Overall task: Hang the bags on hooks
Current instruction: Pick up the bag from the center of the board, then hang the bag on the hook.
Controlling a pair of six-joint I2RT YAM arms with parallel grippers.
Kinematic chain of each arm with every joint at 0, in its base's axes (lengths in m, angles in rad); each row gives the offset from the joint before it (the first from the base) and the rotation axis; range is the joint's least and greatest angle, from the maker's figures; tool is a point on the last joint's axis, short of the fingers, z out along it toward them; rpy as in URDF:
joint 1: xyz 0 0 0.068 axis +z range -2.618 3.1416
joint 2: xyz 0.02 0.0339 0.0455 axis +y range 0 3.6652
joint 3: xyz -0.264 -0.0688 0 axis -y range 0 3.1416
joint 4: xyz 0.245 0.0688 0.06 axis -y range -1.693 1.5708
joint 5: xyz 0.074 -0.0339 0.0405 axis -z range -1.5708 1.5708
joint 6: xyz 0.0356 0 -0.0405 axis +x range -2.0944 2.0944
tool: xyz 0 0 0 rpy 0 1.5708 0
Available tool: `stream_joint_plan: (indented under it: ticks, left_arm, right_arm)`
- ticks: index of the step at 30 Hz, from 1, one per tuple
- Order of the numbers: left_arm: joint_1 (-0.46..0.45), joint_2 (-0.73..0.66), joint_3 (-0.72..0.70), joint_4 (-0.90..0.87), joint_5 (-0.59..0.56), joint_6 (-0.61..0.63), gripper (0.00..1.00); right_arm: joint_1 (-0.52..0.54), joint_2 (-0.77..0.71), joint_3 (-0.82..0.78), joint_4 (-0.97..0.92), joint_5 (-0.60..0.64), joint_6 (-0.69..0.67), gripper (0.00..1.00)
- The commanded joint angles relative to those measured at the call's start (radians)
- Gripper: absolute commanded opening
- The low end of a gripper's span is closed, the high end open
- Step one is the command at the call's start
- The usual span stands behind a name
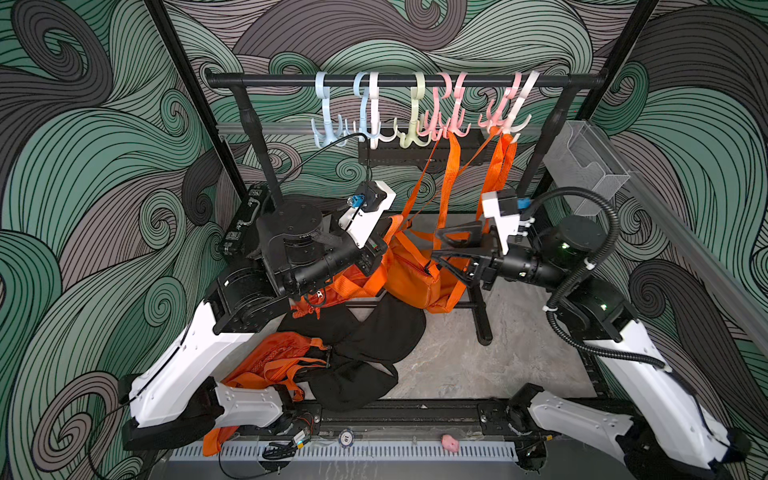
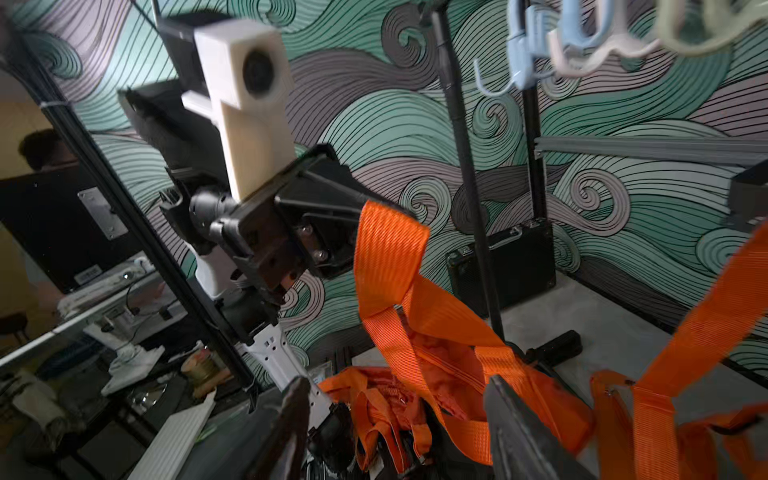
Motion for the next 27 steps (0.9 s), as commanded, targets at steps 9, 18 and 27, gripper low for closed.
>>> stream_joint_plan:
  ticks: [9,18,27]
  left_arm:
    - [-0.011,0.069,0.065,0.025,-0.235,0.021,0.0]
    - [-0.013,0.108,0.126,0.015,-0.298,-0.019,0.0]
    - [-0.038,0.157,0.192,-0.031,-0.342,-0.048,0.0]
  right_arm:
    - [0.133,0.074,0.043,0.003,0.165,-0.119,0.61]
    - [0.217,0.087,-0.005,0.029,0.296,-0.12,0.54]
    - [0.338,0.16,-0.015,0.141,0.571,-0.121,0.49]
